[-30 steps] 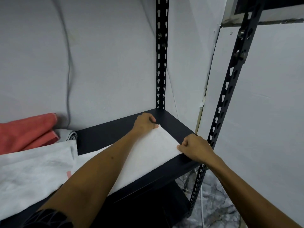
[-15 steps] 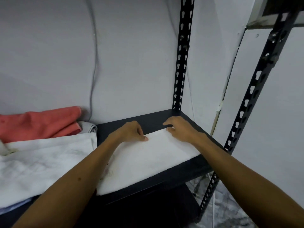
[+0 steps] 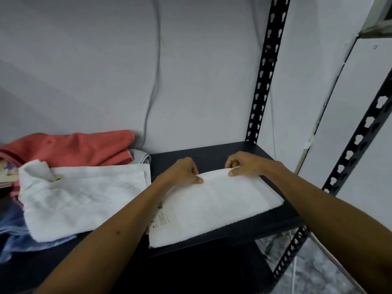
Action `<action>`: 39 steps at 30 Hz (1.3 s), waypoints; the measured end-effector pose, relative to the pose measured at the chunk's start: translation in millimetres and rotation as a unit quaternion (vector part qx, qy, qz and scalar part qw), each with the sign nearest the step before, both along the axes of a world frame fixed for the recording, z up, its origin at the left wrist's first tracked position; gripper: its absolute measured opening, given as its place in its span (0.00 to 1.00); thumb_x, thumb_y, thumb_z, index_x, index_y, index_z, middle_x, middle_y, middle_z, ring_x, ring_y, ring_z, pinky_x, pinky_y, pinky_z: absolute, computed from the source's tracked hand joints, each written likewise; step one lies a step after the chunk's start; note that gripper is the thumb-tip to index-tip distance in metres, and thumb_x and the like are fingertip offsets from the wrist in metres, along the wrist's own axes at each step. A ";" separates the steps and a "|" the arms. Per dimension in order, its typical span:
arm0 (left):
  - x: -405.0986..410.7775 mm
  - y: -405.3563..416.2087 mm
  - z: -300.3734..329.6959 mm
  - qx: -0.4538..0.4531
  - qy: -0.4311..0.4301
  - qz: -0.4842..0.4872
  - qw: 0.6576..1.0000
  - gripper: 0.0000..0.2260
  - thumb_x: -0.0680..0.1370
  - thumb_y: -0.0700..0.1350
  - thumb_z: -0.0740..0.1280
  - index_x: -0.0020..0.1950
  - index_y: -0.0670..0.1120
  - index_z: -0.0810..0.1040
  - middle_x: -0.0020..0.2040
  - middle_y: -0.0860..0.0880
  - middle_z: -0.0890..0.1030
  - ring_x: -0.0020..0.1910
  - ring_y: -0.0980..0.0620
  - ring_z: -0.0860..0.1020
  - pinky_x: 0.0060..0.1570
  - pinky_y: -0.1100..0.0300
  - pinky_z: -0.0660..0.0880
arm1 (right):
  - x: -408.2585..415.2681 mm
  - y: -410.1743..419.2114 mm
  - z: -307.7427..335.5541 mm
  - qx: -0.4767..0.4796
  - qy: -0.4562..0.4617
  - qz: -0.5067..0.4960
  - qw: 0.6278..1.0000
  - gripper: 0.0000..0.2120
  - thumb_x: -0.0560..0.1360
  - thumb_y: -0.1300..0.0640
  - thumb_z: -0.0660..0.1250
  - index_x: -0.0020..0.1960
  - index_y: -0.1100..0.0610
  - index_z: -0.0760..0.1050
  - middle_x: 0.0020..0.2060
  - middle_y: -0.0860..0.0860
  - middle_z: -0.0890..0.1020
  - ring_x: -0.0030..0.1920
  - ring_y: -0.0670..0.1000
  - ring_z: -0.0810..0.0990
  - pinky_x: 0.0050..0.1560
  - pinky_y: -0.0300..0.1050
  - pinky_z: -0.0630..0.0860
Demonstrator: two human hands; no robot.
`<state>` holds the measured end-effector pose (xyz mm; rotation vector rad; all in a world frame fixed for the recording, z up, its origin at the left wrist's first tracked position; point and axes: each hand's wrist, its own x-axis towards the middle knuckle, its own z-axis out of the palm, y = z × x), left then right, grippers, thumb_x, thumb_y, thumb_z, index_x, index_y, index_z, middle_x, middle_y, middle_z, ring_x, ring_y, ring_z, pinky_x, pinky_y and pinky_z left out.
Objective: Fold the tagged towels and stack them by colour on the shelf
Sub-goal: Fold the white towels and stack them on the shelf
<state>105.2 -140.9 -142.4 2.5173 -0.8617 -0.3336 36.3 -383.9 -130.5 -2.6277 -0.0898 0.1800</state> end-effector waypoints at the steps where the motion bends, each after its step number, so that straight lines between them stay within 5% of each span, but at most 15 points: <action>1: -0.2 -0.4 0.0 0.004 -0.004 -0.001 1.000 0.11 0.75 0.46 0.74 0.35 0.49 0.75 0.34 0.54 0.76 0.34 0.57 0.74 0.32 0.66 0.66 | 0.9 0.1 0.9 0.004 0.002 0.007 1.000 0.03 0.74 0.55 0.72 0.47 0.53 0.80 0.45 0.53 0.83 0.44 0.50 0.81 0.48 0.46 0.77; 8: -2.5 -1.5 0.5 0.011 -0.010 0.003 1.000 0.20 0.79 0.42 0.67 0.30 0.46 0.63 0.31 0.48 0.68 0.31 0.50 0.66 0.35 0.60 0.65 | 2.4 1.0 -5.2 0.030 -0.014 0.007 0.999 0.11 0.78 0.56 0.68 0.40 0.61 0.79 0.34 0.46 0.79 0.34 0.41 0.74 0.38 0.32 0.70; 11: -4.3 -1.5 0.0 -0.001 -0.004 -0.001 1.000 0.21 0.80 0.42 0.64 0.31 0.47 0.59 0.30 0.48 0.64 0.32 0.50 0.63 0.35 0.59 0.63 | 4.2 -0.3 -13.1 0.022 -0.029 0.004 0.999 0.19 0.80 0.56 0.64 0.34 0.65 0.67 0.31 0.51 0.70 0.32 0.47 0.66 0.37 0.41 0.65; 14: -3.0 3.0 -0.7 0.011 0.016 -0.002 1.000 0.18 0.77 0.50 0.70 0.32 0.46 0.68 0.31 0.52 0.70 0.30 0.53 0.68 0.33 0.61 0.65 | 2.1 -2.8 -15.6 0.029 -0.046 -0.015 0.998 0.21 0.80 0.54 0.63 0.32 0.56 0.61 0.29 0.48 0.65 0.31 0.47 0.63 0.36 0.44 0.63; 18: -1.9 5.9 -0.4 0.023 0.004 0.000 1.000 0.20 0.75 0.48 0.73 0.30 0.46 0.66 0.28 0.52 0.68 0.28 0.54 0.66 0.31 0.62 0.63 | -7.0 -8.1 -9.0 0.062 -0.003 -0.014 0.998 0.11 0.75 0.49 0.71 0.39 0.54 0.77 0.35 0.44 0.79 0.35 0.41 0.77 0.39 0.37 0.74; 22: -3.7 4.6 3.1 0.023 0.006 0.001 1.000 0.20 0.77 0.45 0.71 0.30 0.45 0.64 0.29 0.49 0.65 0.30 0.51 0.64 0.33 0.61 0.62 | -6.2 -8.0 -7.5 0.059 0.012 -0.002 0.998 0.09 0.74 0.54 0.73 0.38 0.55 0.78 0.35 0.46 0.79 0.35 0.44 0.77 0.38 0.39 0.73; 27: -7.0 5.4 4.3 0.019 0.015 0.001 1.000 0.21 0.80 0.45 0.66 0.30 0.46 0.62 0.29 0.49 0.64 0.30 0.51 0.63 0.34 0.60 0.62 | -7.6 -4.9 -8.4 0.045 -0.016 0.002 0.999 0.22 0.80 0.53 0.64 0.30 0.55 0.64 0.25 0.43 0.65 0.26 0.42 0.64 0.33 0.39 0.63; 31: -6.5 8.6 2.9 0.000 0.031 -0.002 1.000 0.16 0.78 0.50 0.69 0.35 0.44 0.71 0.32 0.49 0.70 0.32 0.52 0.67 0.35 0.61 0.65 | -9.9 -3.6 -7.4 0.062 -0.022 -0.005 0.998 0.24 0.81 0.49 0.63 0.31 0.55 0.57 0.27 0.46 0.60 0.27 0.45 0.59 0.33 0.41 0.59; 36: -6.9 9.2 4.4 0.000 0.018 0.007 1.000 0.21 0.79 0.46 0.68 0.29 0.46 0.64 0.28 0.52 0.66 0.28 0.54 0.64 0.32 0.63 0.63 | -13.3 -12.1 -8.1 0.054 -0.016 -0.001 0.998 0.09 0.78 0.56 0.69 0.38 0.52 0.78 0.37 0.46 0.81 0.39 0.44 0.78 0.45 0.41 0.74; 39: -6.8 8.5 2.2 -0.018 0.026 0.016 0.999 0.23 0.81 0.46 0.65 0.28 0.47 0.62 0.27 0.52 0.63 0.26 0.54 0.62 0.33 0.62 0.63 | -13.7 -14.7 -12.1 0.061 -0.034 -0.011 0.998 0.05 0.76 0.58 0.70 0.42 0.52 0.80 0.43 0.48 0.84 0.46 0.47 0.81 0.51 0.43 0.76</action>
